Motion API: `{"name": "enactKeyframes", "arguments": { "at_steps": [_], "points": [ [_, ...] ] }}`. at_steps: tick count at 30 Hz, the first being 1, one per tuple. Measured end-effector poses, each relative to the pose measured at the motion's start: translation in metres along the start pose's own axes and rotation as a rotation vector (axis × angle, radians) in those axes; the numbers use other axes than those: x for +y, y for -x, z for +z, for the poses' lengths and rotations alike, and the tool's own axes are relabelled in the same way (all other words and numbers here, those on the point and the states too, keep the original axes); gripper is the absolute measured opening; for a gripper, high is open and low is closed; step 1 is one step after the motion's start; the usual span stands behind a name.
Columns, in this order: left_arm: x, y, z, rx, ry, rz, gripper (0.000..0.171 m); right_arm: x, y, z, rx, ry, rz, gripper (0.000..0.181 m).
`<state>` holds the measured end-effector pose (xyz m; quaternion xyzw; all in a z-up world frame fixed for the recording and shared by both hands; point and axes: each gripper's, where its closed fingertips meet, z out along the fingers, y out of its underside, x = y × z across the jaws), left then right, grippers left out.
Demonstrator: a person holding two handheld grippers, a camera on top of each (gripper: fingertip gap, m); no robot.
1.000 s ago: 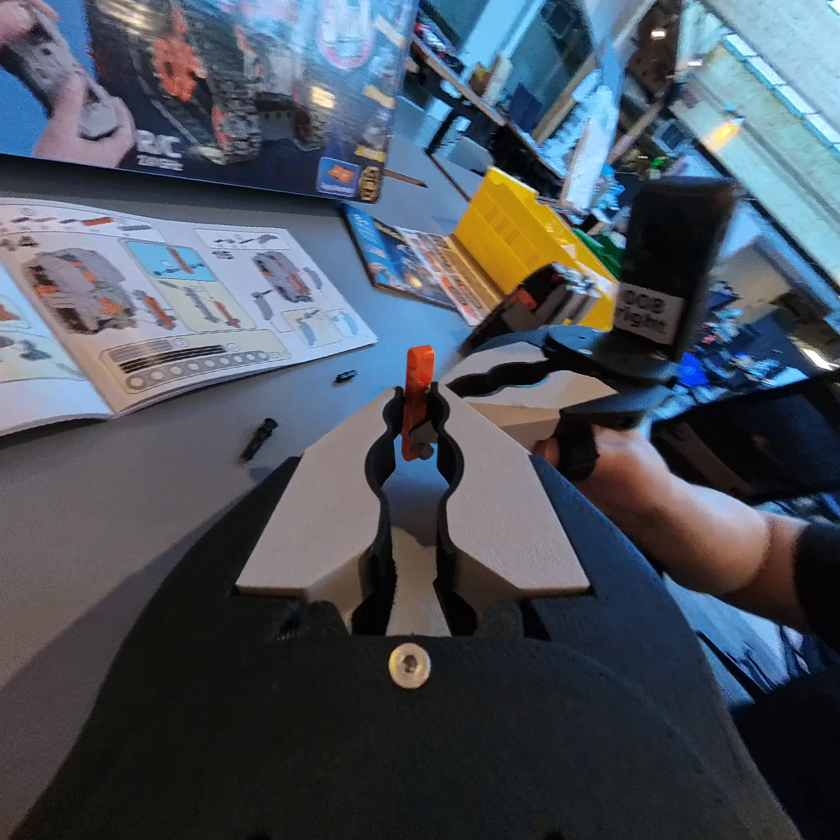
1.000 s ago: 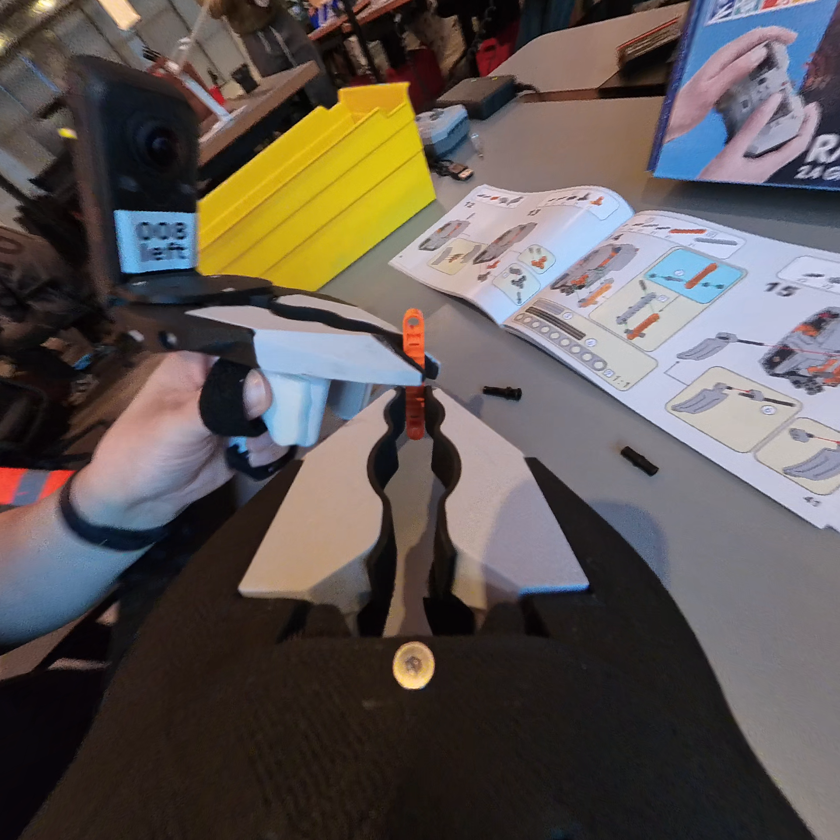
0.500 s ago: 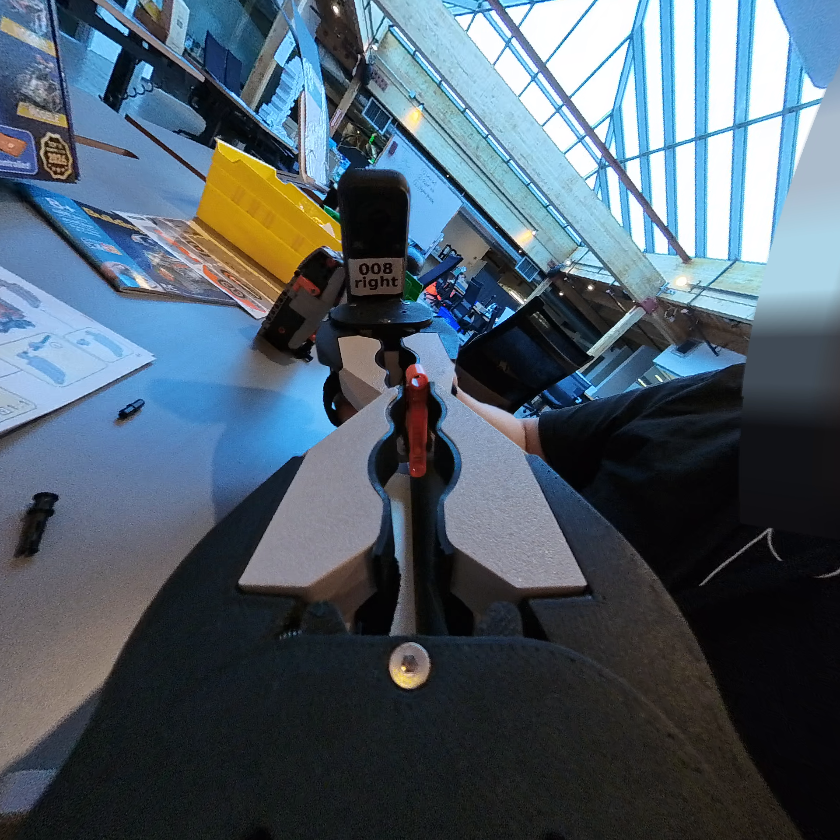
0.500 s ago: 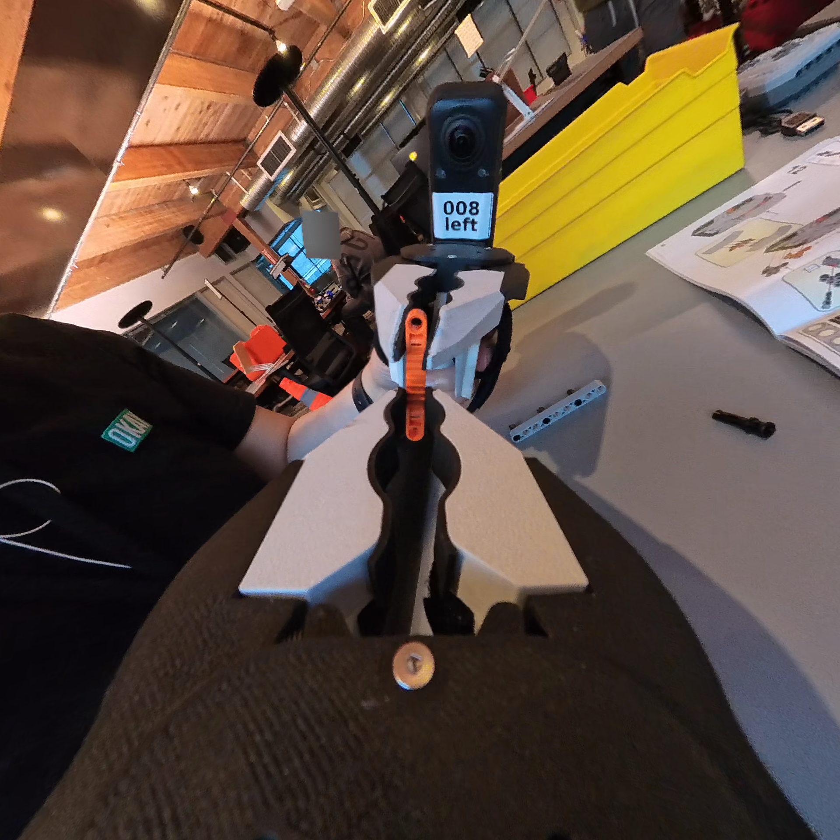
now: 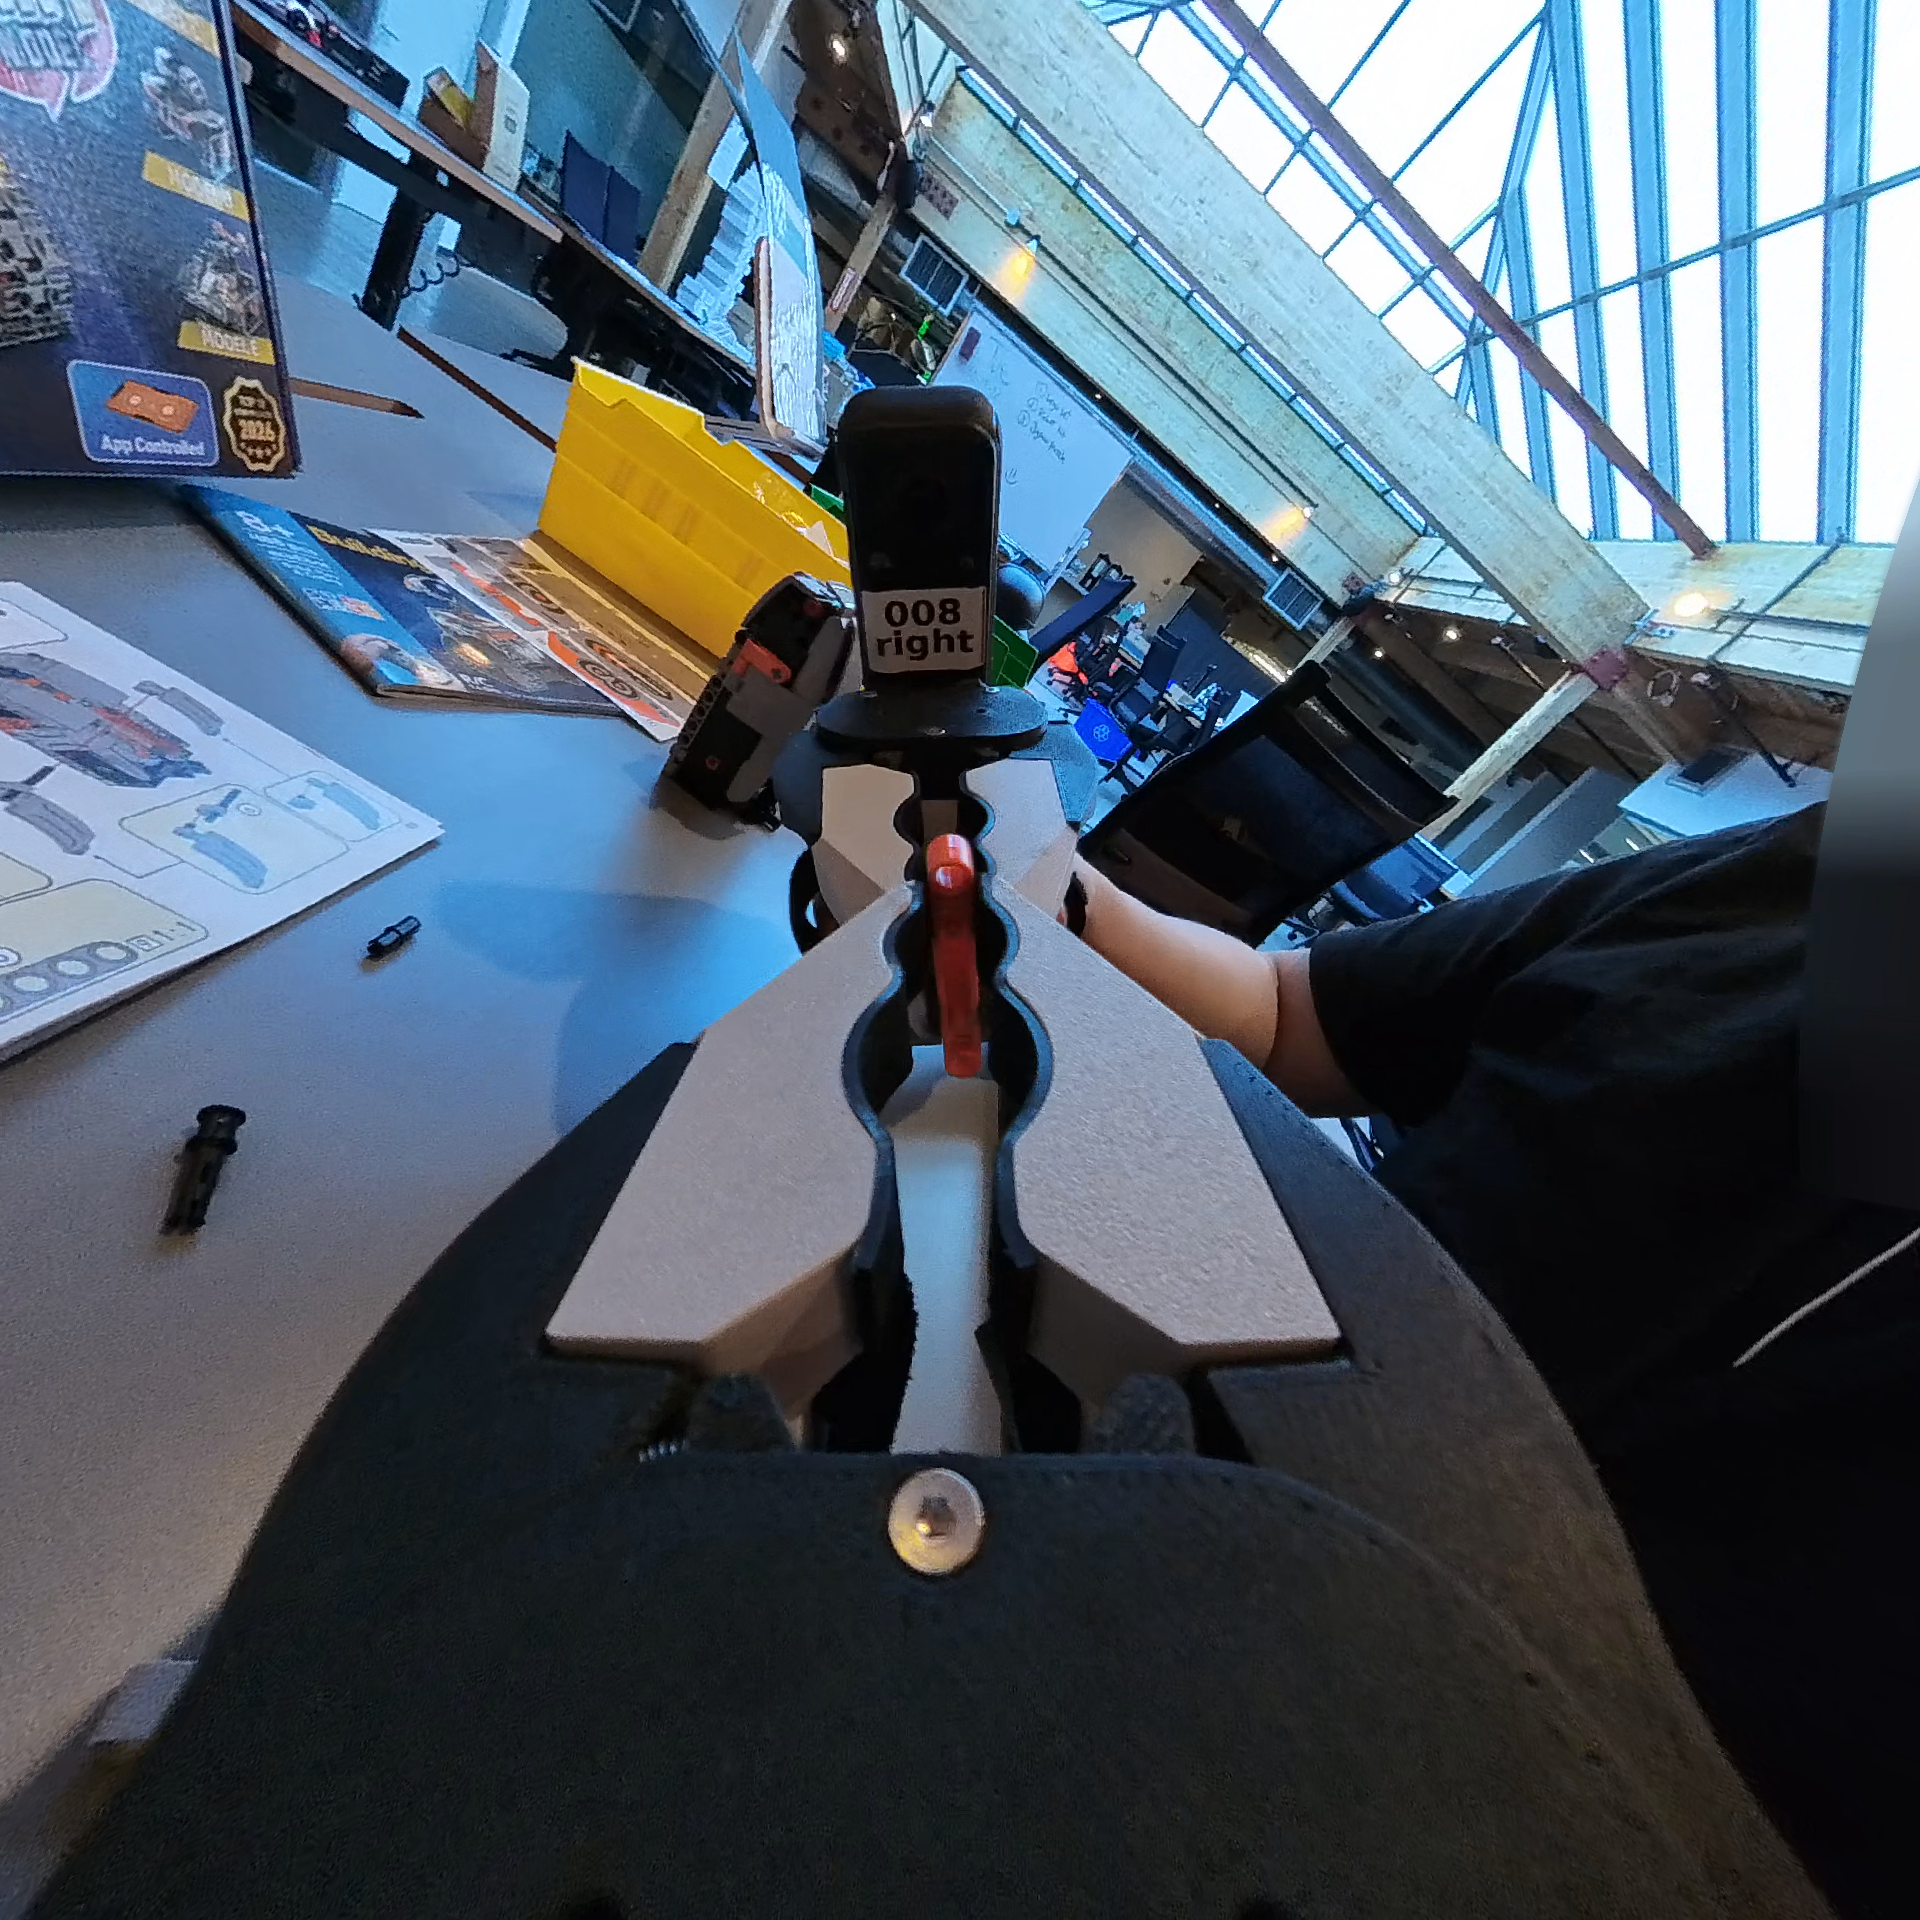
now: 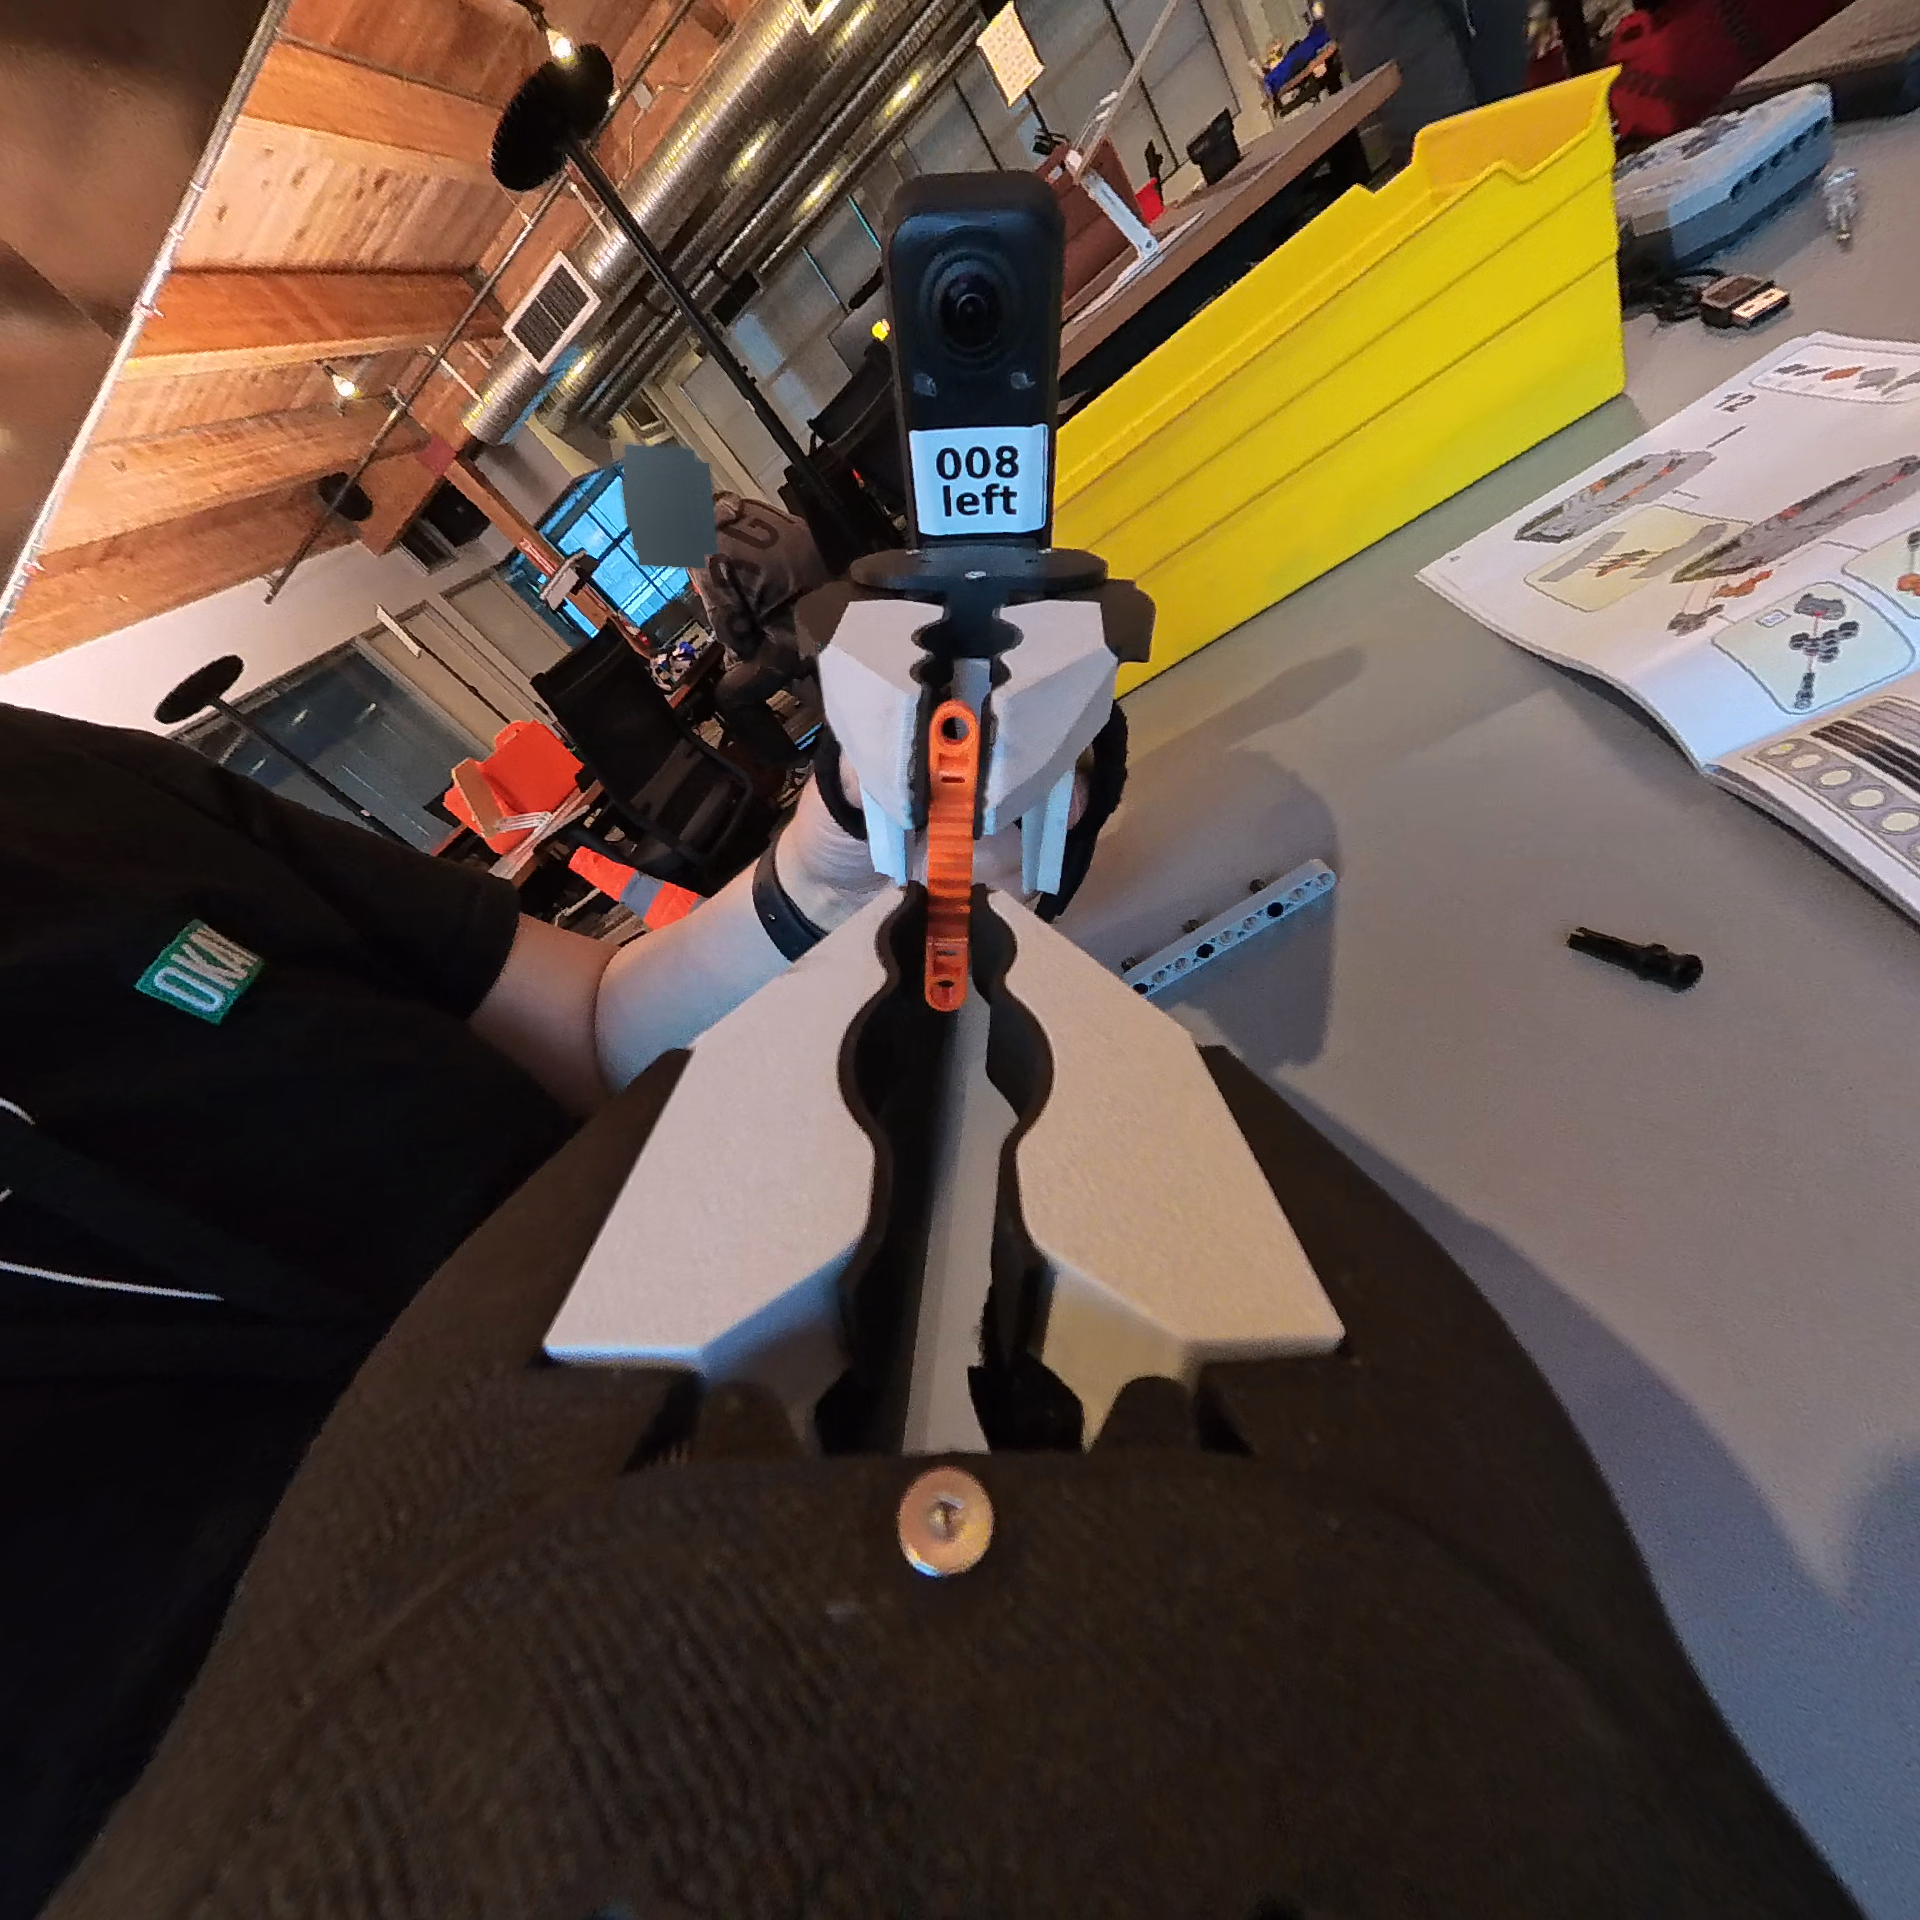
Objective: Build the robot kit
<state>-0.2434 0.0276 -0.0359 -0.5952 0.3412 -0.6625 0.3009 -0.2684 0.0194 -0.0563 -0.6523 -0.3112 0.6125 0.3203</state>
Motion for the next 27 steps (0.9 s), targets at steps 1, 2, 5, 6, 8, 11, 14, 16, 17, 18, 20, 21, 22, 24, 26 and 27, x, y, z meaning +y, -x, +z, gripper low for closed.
{"name": "enactKeyframes", "arguments": {
  "at_steps": [1, 2, 5, 6, 8, 11, 14, 16, 17, 18, 20, 21, 22, 24, 26, 27],
  "points": [
    [-0.001, -0.001, 0.0, 0.007, -0.005, 0.001, 0.003, 0.0, 0.001, 0.0, -0.002, -0.002, 0.001, 0.005],
    [-0.002, -0.004, 0.001, 0.019, -0.013, 0.003, 0.003, -0.001, 0.003, -0.001, -0.013, -0.002, -0.002, 0.005],
    [-0.011, 0.001, -0.003, -0.031, -0.058, 0.028, 0.036, -0.007, 0.007, -0.004, -0.031, -0.03, -0.016, 0.005],
    [-0.016, 0.008, -0.009, -0.087, -0.073, 0.045, 0.048, -0.01, 0.005, -0.006, -0.024, -0.053, -0.01, 0.005],
    [-0.024, 0.017, -0.024, -0.178, -0.074, 0.122, 0.034, -0.024, 0.002, -0.015, -0.02, -0.132, 0.009, 0.005],
    [-0.004, 0.05, -0.039, -0.408, 0.193, 0.297, 0.025, -0.047, 0.004, -0.033, -0.058, -0.263, 0.054, 0.004],
    [0.023, 0.079, -0.038, -0.51, 0.495, 0.363, 0.023, -0.057, 0.008, -0.042, -0.137, -0.323, 0.108, 0.004],
    [0.028, 0.092, -0.029, -0.506, 0.578, 0.384, 0.022, -0.06, 0.012, -0.043, -0.183, -0.339, 0.125, 0.004],
    [0.029, 0.1, -0.026, -0.509, 0.606, 0.392, 0.023, -0.06, 0.014, -0.043, -0.209, -0.342, 0.127, 0.004],
    [0.03, 0.106, -0.023, -0.502, 0.634, 0.393, 0.023, -0.061, 0.018, -0.044, -0.242, -0.346, 0.13, 0.005],
    [0.037, 0.116, -0.023, -0.494, 0.706, 0.402, 0.023, -0.063, 0.026, -0.046, -0.312, -0.357, 0.139, 0.004],
    [0.04, 0.121, -0.025, -0.503, 0.741, 0.415, 0.023, -0.064, 0.029, -0.047, -0.335, -0.363, 0.142, 0.004],
    [0.041, 0.124, -0.028, -0.515, 0.755, 0.425, 0.022, -0.065, 0.03, -0.048, -0.343, -0.363, 0.141, 0.004],
    [0.037, 0.124, -0.03, -0.521, 0.718, 0.413, 0.021, -0.065, 0.029, -0.049, -0.329, -0.357, 0.128, 0.004],
    [0.031, 0.12, -0.027, -0.509, 0.68, 0.401, 0.021, -0.068, 0.027, -0.051, -0.31, -0.359, 0.11, 0.004],
    [0.027, 0.117, -0.022, -0.499, 0.671, 0.417, 0.021, -0.07, 0.027, -0.053, -0.303, -0.36, 0.1, 0.004]
  ]
}}
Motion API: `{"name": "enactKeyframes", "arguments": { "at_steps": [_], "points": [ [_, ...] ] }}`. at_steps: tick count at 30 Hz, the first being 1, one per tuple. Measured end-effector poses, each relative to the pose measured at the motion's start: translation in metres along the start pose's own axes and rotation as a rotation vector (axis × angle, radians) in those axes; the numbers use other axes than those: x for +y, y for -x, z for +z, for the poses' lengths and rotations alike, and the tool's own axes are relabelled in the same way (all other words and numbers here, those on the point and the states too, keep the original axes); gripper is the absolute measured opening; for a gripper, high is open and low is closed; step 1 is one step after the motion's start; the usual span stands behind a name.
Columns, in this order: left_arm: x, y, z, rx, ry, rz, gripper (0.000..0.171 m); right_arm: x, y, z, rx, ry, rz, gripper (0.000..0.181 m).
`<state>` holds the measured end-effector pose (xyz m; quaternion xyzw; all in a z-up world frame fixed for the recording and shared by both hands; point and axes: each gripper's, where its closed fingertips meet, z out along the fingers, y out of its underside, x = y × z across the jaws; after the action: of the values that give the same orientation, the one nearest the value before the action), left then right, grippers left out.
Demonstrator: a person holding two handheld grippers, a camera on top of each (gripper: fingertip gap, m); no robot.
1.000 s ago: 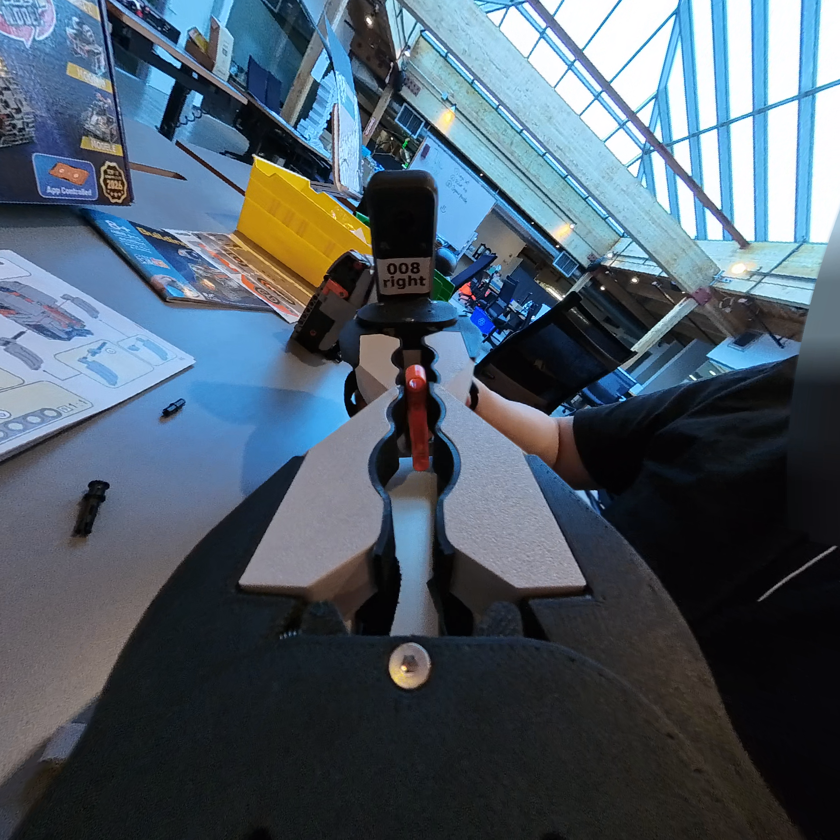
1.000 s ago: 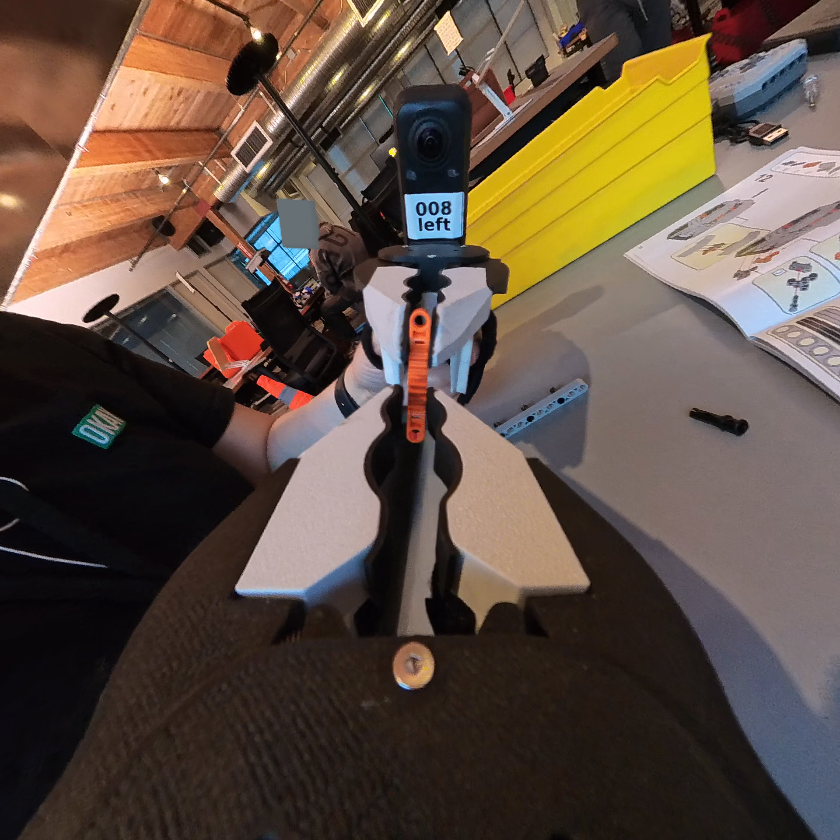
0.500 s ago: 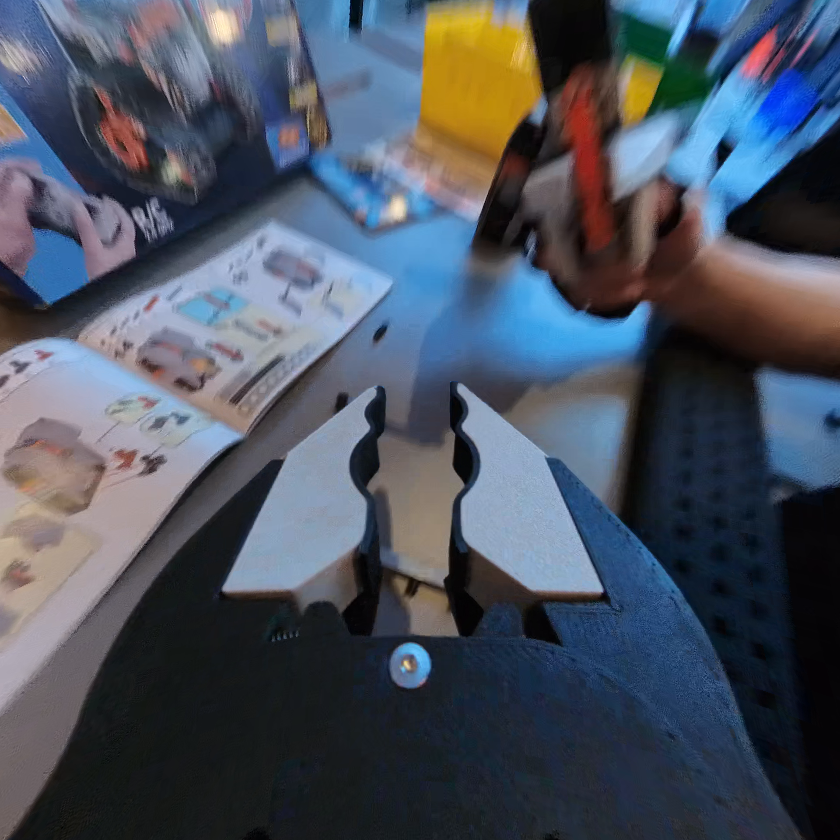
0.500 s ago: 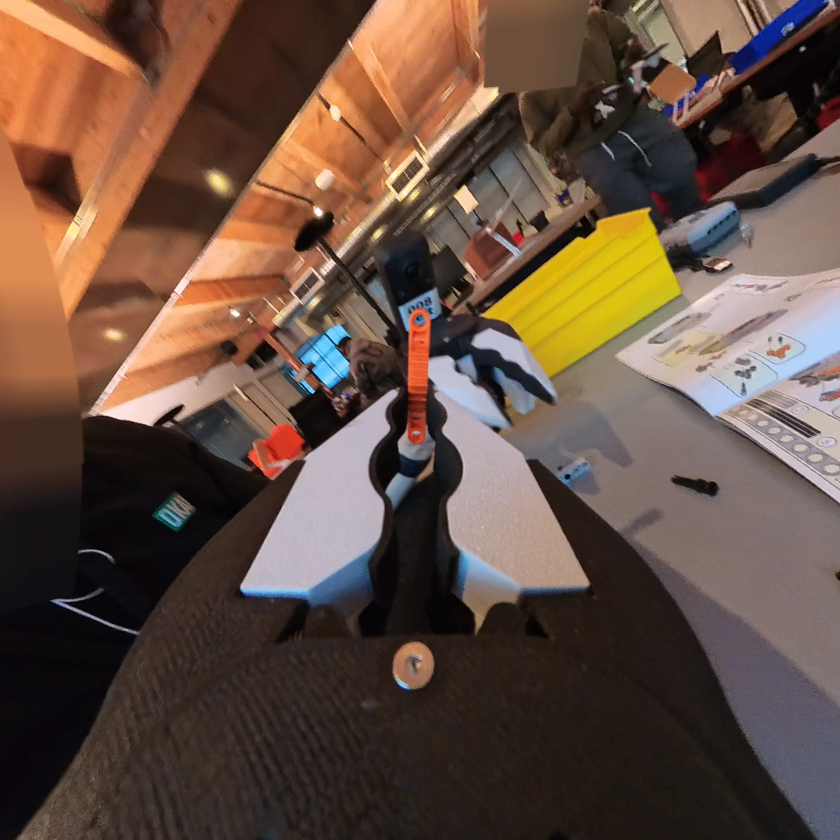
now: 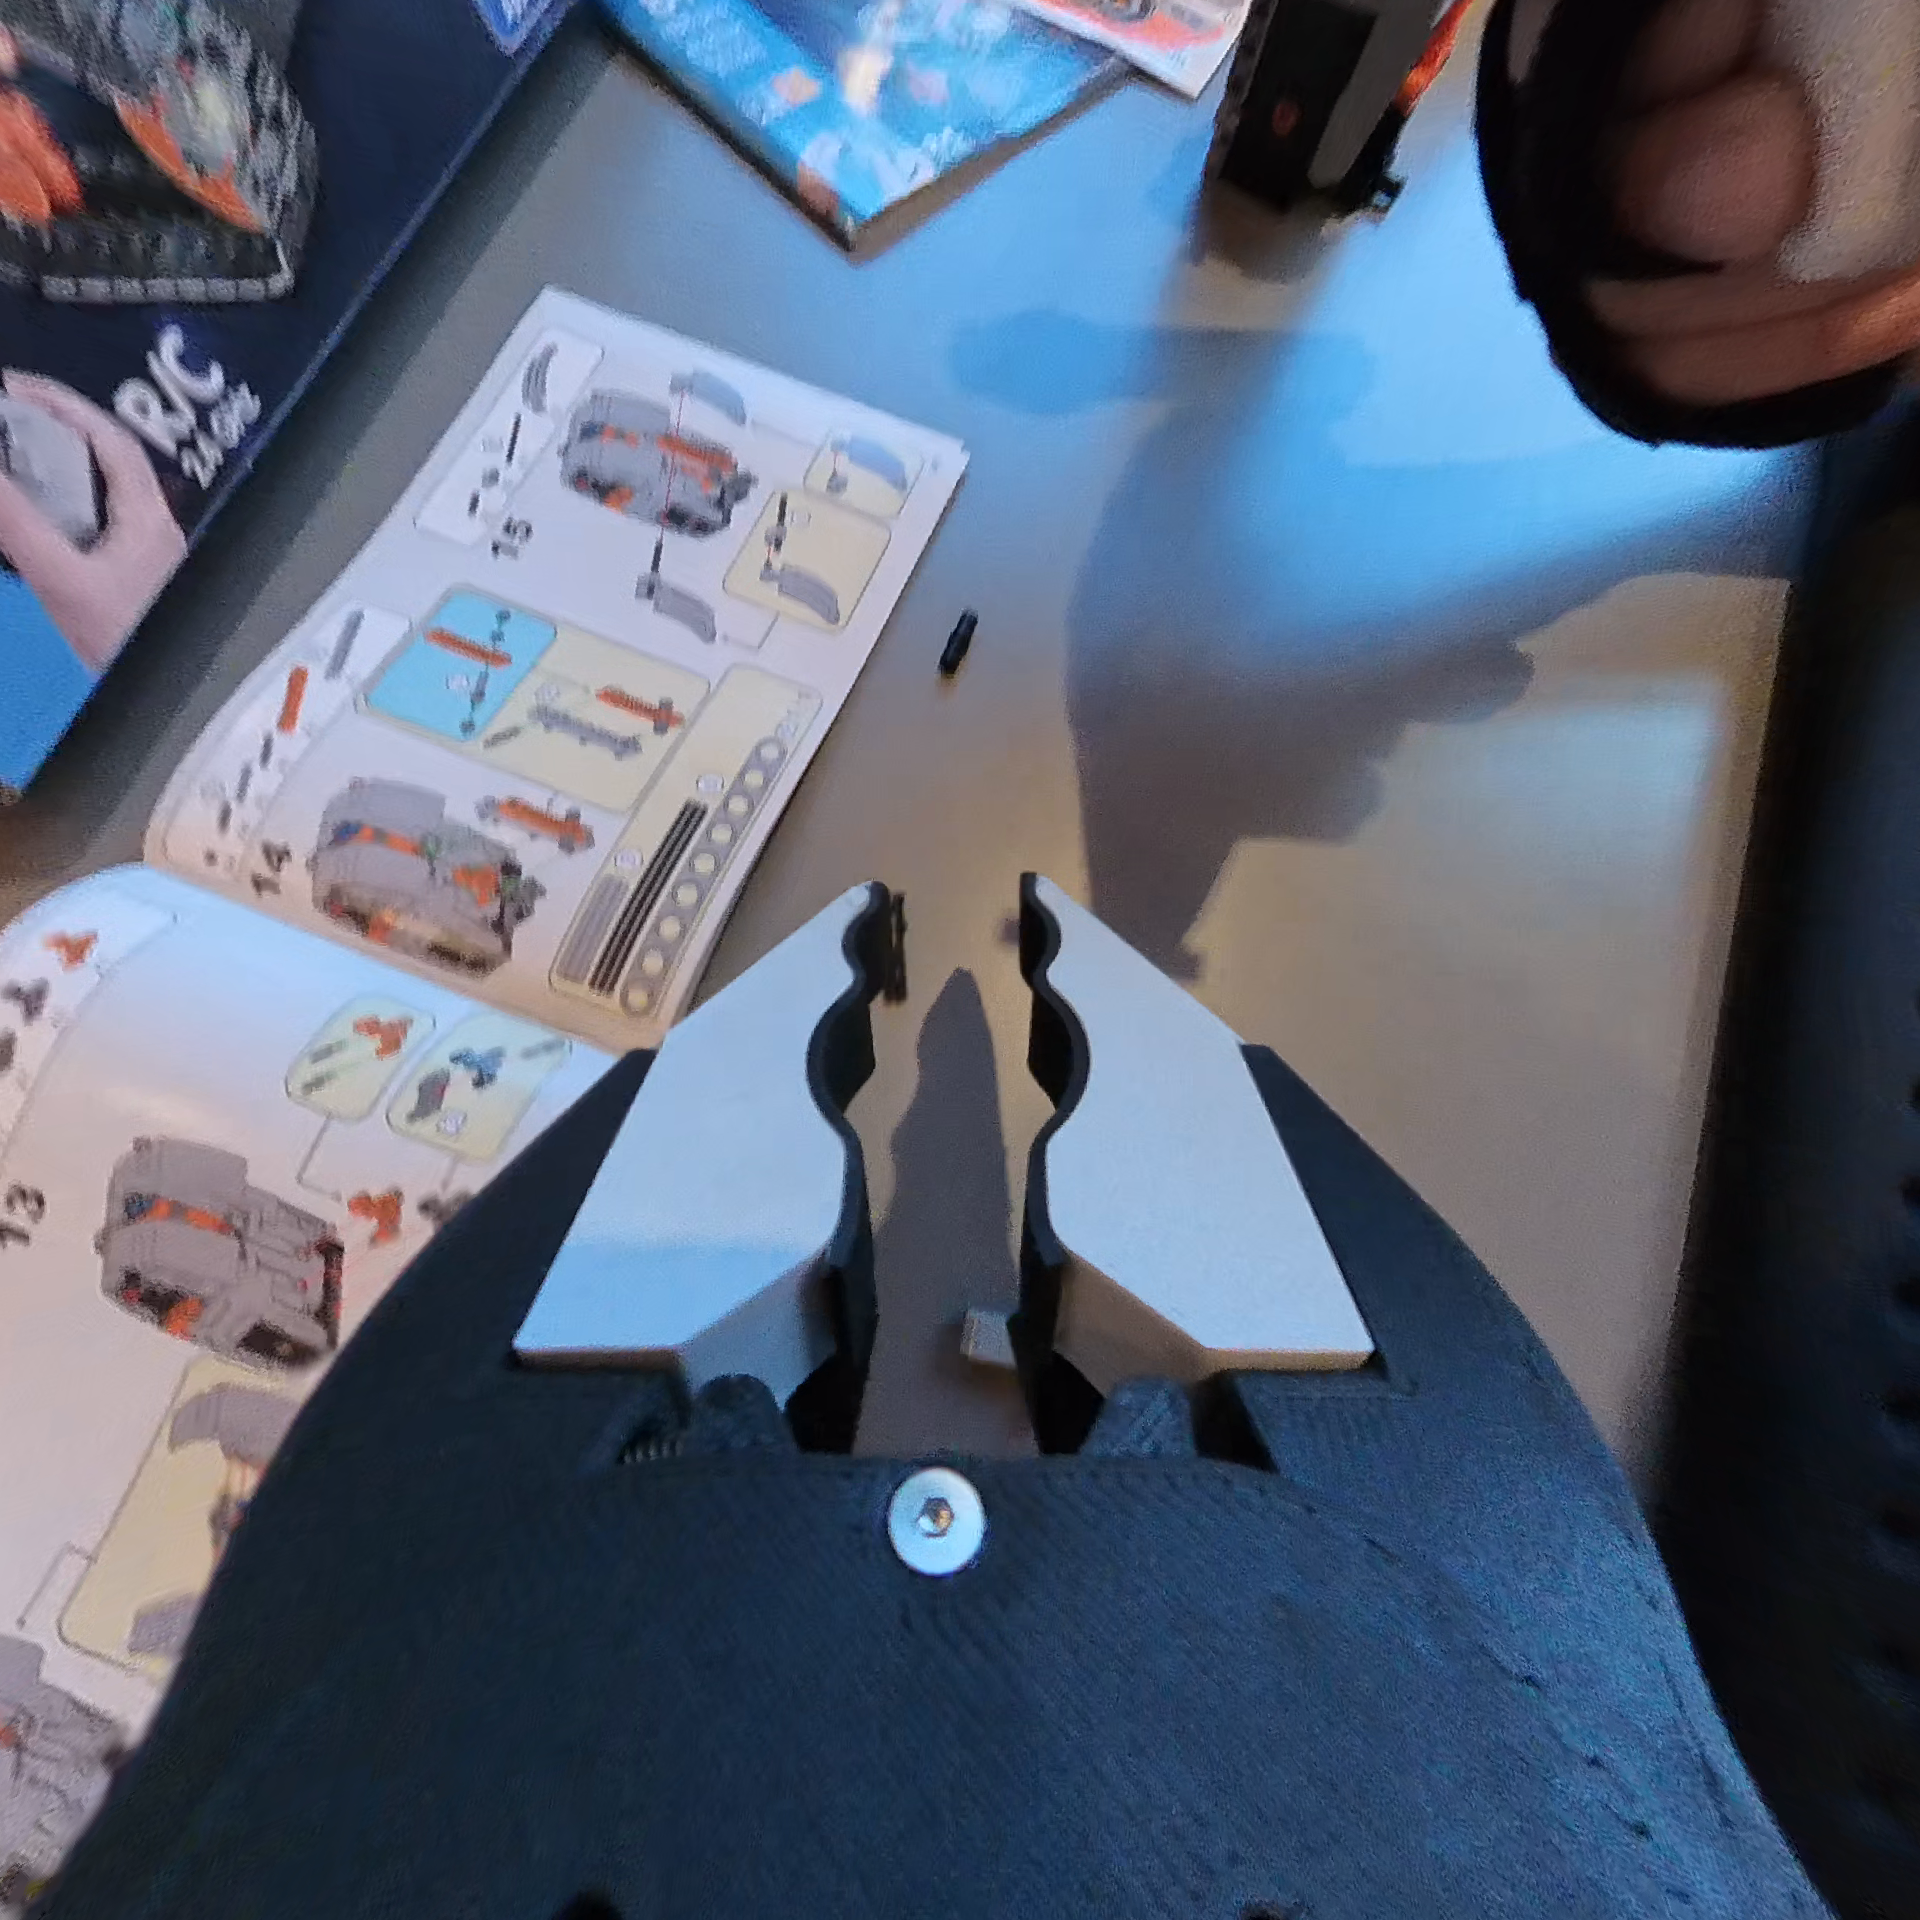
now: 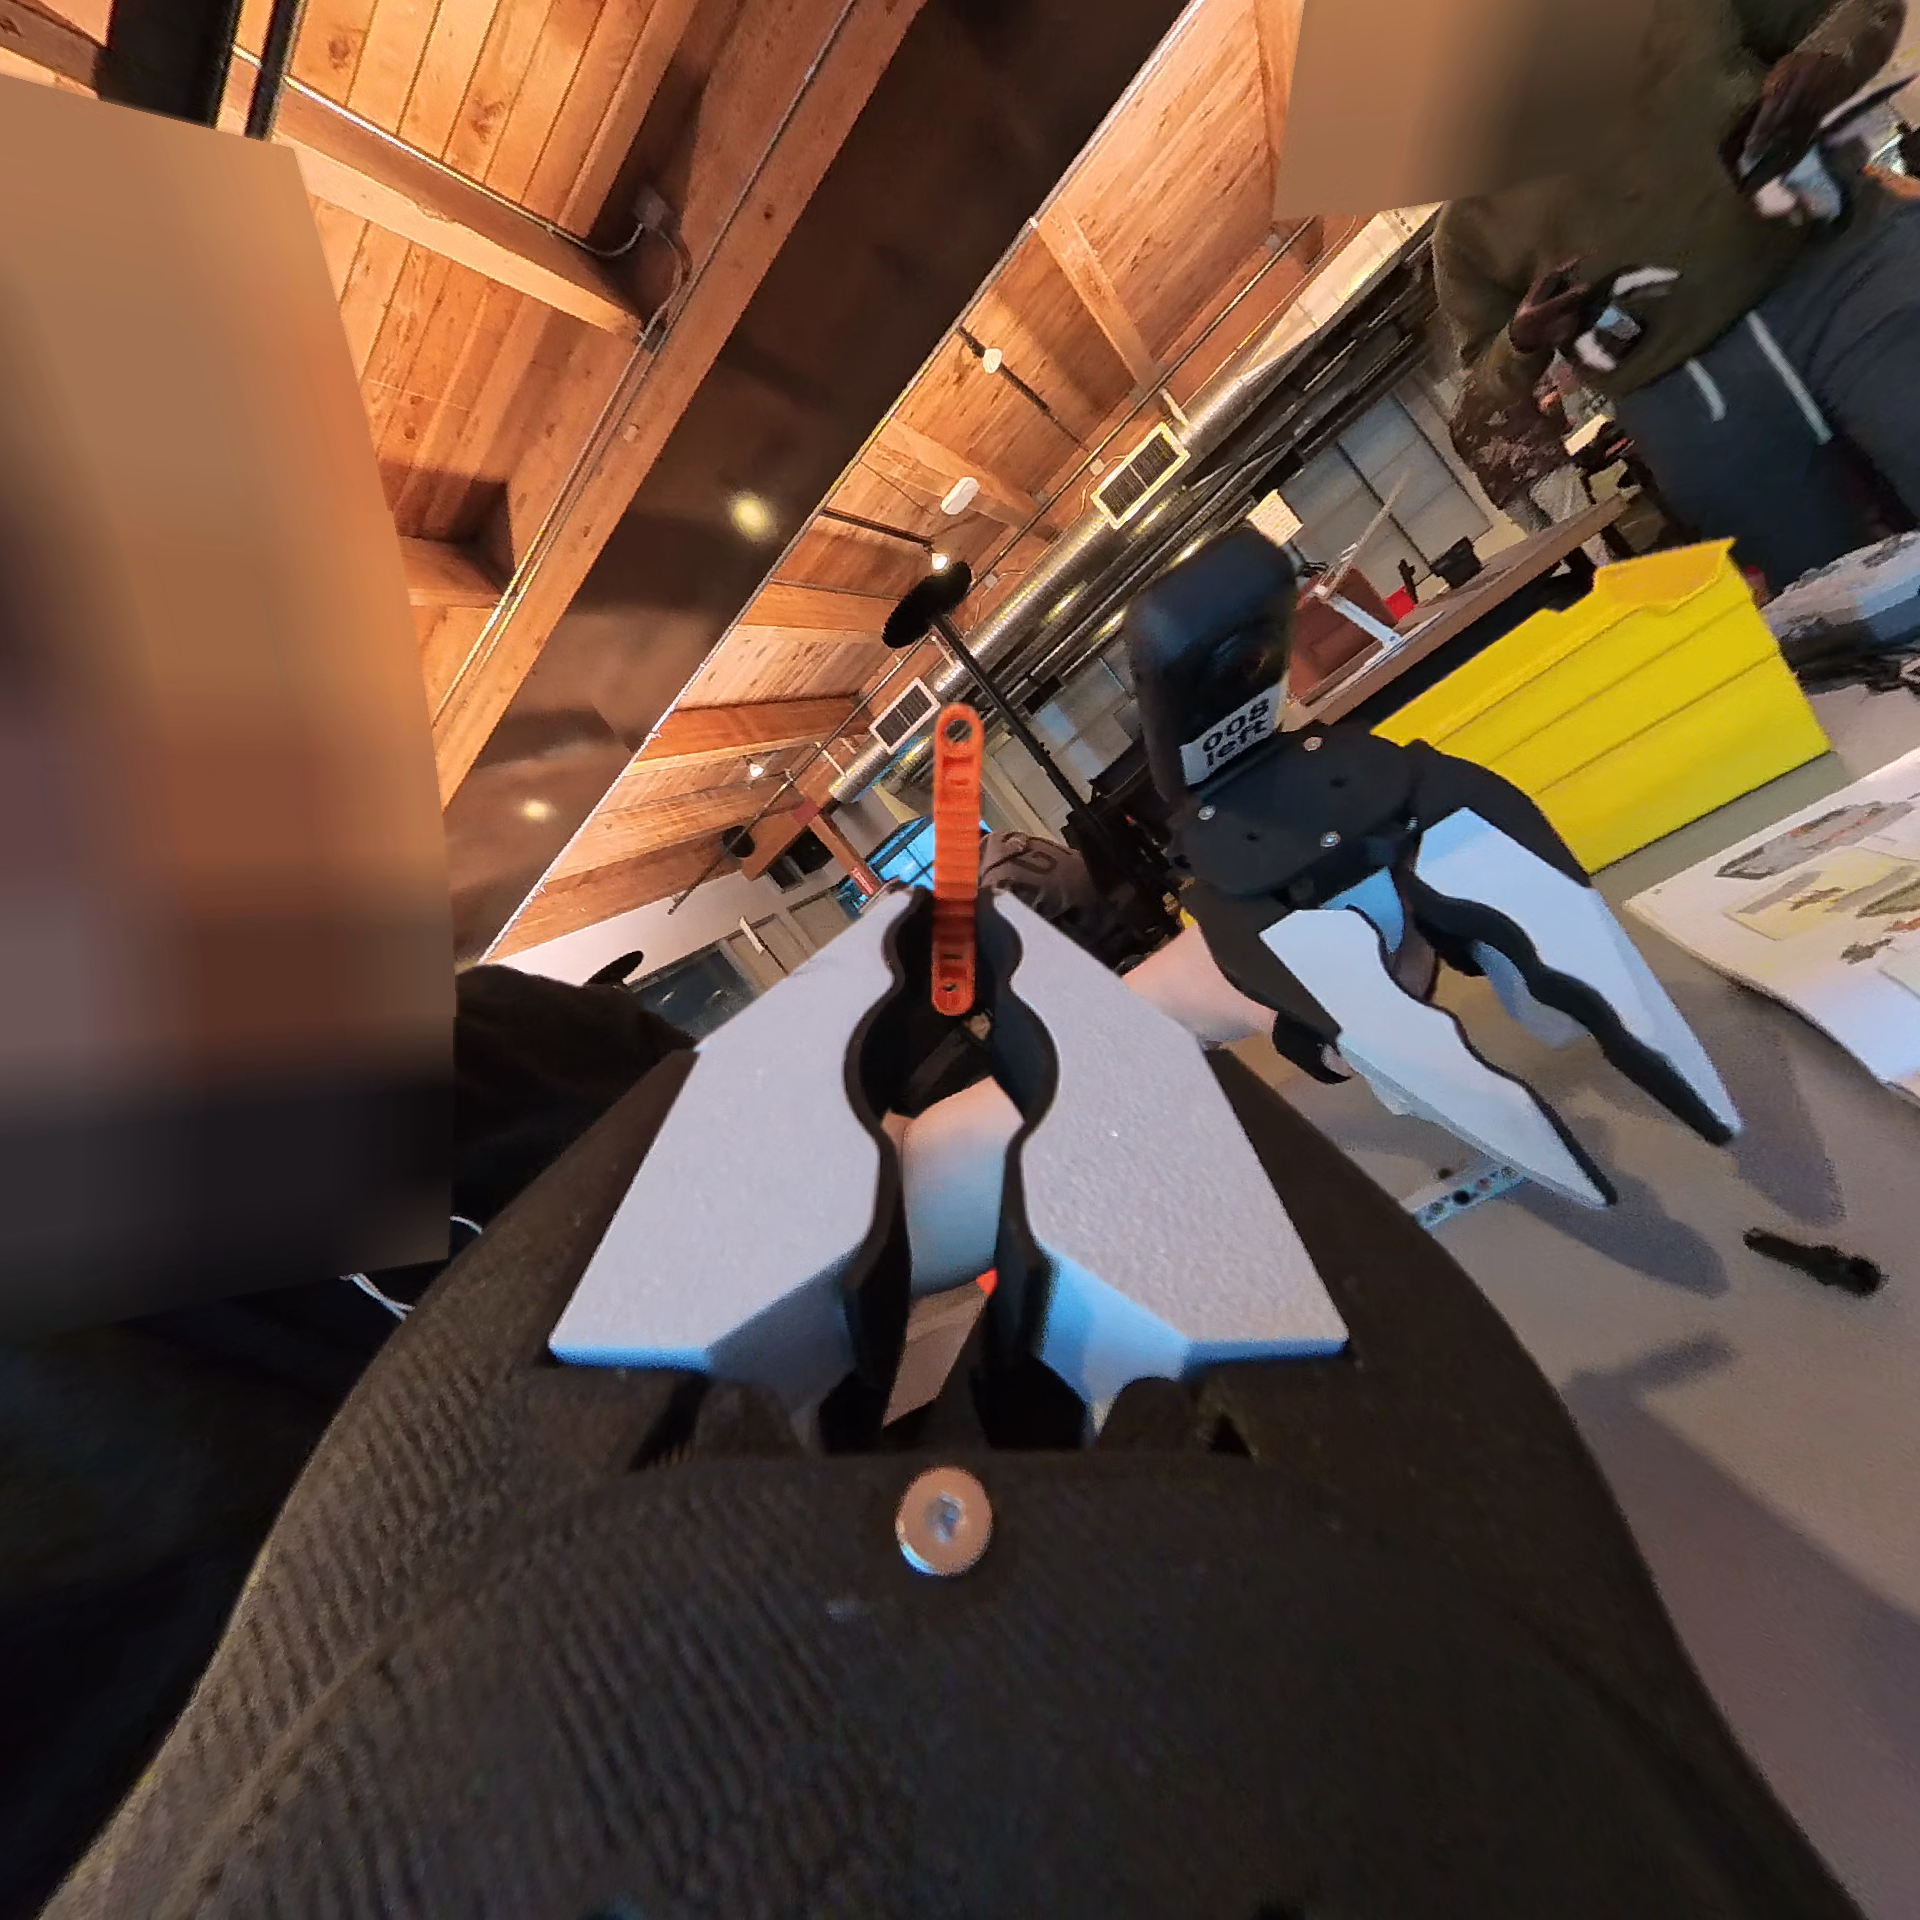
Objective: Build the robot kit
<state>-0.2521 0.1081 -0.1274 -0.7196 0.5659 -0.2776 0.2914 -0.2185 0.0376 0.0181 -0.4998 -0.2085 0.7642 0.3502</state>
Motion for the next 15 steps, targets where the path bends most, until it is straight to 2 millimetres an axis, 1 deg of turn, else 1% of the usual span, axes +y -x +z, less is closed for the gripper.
{"name": "enactKeyframes", "arguments": {
  "at_steps": [2, 5, 8, 10, 13, 15],
  "points": [
    [-0.015, -0.007, 0.007, 0.028, -0.009, 0.045, 0.022, -0.004, 0.002, 0.0, -0.005, 0.001, -0.02, 0.004],
    [-0.032, -0.012, 0.032, 0.067, 0.031, 0.141, 0.024, -0.004, 0.005, 0.001, -0.02, 0.021, -0.027, 0.004],
    [-0.035, -0.013, 0.058, 0.113, 0.123, 0.223, 0.023, 0.0, 0.005, 0.0, -0.006, 0.044, -0.048, 0.004],
    [-0.032, -0.01, 0.07, 0.124, 0.165, 0.266, 0.022, -0.001, 0.007, -0.002, -0.006, 0.043, -0.059, 0.005],
    [-0.03, -0.004, 0.079, 0.138, 0.174, 0.267, 0.021, -0.008, 0.011, -0.004, -0.015, 0.029, -0.074, 0.005],
    [-0.029, -0.004, 0.081, 0.157, 0.173, 0.245, 0.018, -0.012, 0.014, -0.006, -0.029, 0.011, -0.074, 0.005]
  ]
}}
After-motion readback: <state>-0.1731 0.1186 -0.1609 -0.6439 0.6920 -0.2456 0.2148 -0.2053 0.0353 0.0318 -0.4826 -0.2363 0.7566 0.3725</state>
